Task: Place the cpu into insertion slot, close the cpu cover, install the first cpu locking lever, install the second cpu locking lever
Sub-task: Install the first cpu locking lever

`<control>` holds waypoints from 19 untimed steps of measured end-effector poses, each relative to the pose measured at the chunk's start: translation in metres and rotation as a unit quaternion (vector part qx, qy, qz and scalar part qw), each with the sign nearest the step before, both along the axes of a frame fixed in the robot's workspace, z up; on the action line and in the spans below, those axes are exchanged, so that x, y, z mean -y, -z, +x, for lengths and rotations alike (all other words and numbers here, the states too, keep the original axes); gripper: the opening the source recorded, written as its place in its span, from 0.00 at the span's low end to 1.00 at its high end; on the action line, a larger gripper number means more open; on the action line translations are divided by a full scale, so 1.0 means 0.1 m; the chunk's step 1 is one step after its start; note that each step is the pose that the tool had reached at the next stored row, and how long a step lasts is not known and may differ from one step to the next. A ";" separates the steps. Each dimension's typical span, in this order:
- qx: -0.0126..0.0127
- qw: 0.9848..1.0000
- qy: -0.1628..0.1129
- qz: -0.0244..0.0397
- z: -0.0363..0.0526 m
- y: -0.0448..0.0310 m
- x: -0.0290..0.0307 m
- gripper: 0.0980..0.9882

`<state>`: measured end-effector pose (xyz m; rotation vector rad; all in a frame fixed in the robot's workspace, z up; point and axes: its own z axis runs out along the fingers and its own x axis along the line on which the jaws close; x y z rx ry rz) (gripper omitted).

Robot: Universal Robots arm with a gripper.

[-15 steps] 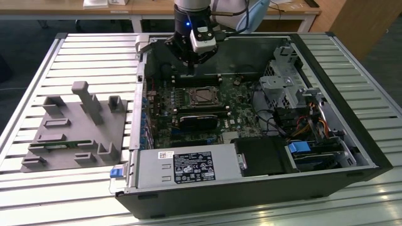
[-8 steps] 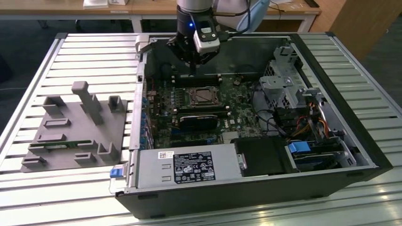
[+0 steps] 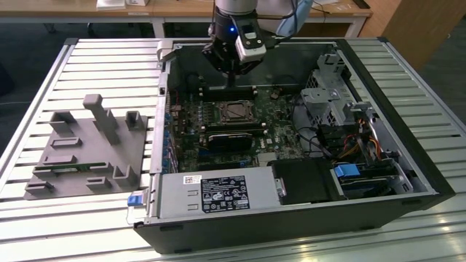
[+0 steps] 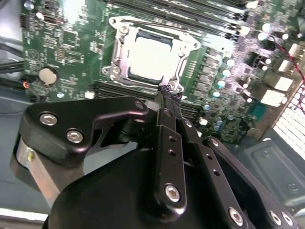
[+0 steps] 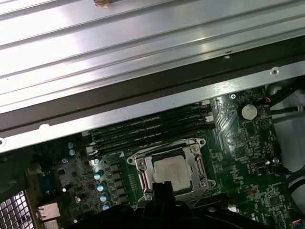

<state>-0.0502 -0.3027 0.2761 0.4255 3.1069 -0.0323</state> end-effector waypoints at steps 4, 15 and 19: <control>0.000 1.000 -0.005 0.000 0.040 0.004 0.001 0.00; 0.020 0.999 -0.027 0.004 0.041 0.036 0.051 0.00; 0.020 0.999 -0.027 0.004 0.041 0.049 0.108 0.00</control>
